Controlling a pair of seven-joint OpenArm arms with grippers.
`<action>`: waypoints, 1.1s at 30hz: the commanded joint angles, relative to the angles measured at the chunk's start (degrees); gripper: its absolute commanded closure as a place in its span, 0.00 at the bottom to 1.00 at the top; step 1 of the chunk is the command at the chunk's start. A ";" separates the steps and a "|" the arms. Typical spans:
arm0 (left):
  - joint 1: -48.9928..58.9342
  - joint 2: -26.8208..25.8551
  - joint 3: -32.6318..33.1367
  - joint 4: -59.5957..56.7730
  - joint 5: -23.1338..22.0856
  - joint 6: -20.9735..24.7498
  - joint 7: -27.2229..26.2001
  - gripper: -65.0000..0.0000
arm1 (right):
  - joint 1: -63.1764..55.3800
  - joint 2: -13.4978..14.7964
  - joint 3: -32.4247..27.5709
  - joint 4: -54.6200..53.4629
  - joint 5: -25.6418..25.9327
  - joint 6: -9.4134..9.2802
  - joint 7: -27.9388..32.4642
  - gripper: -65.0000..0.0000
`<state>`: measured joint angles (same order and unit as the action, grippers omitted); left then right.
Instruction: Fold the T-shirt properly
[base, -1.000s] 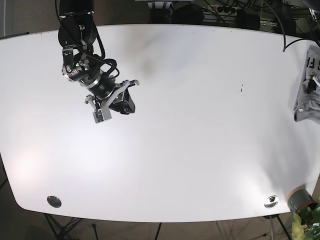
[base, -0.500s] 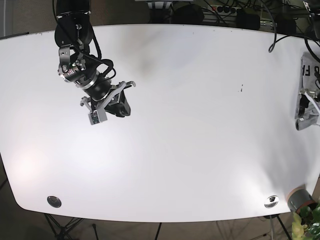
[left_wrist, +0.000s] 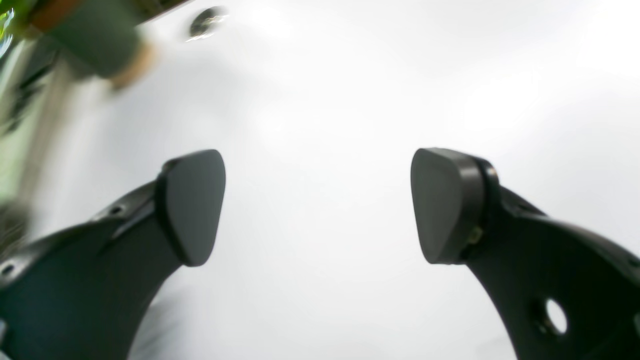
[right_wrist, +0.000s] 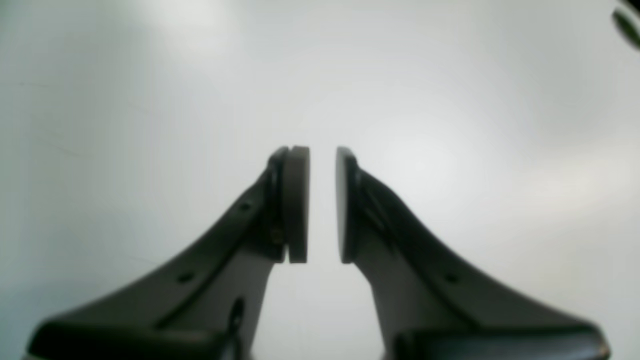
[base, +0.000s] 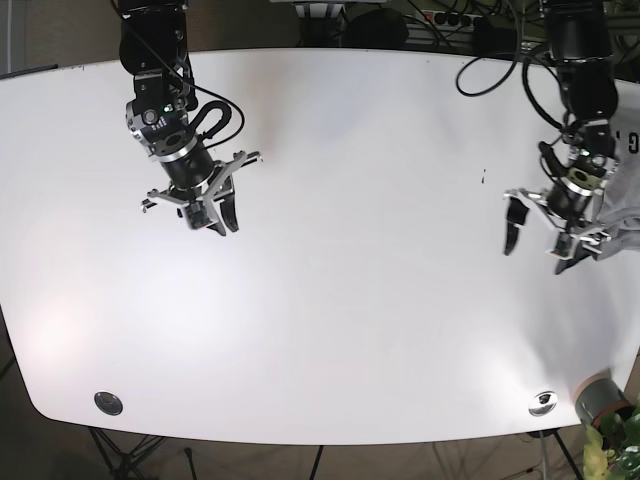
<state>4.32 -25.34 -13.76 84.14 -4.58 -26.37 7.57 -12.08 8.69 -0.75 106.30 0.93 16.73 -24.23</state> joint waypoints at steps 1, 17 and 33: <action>0.30 2.88 0.35 1.88 1.72 2.68 -5.86 0.19 | -1.33 0.32 0.27 -0.59 -3.35 -0.34 7.04 0.87; 23.68 17.12 1.58 13.58 7.96 9.54 -18.08 0.19 | -16.98 -0.20 8.97 -2.08 -0.27 -0.16 22.43 0.88; 52.96 25.21 1.85 23.86 7.70 9.54 -17.99 0.31 | -38.87 -0.20 11.00 0.64 10.98 -0.16 22.87 0.88</action>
<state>54.06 -0.75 -11.70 106.91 3.79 -17.06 -8.99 -48.10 8.27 10.07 105.30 10.92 16.38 -3.25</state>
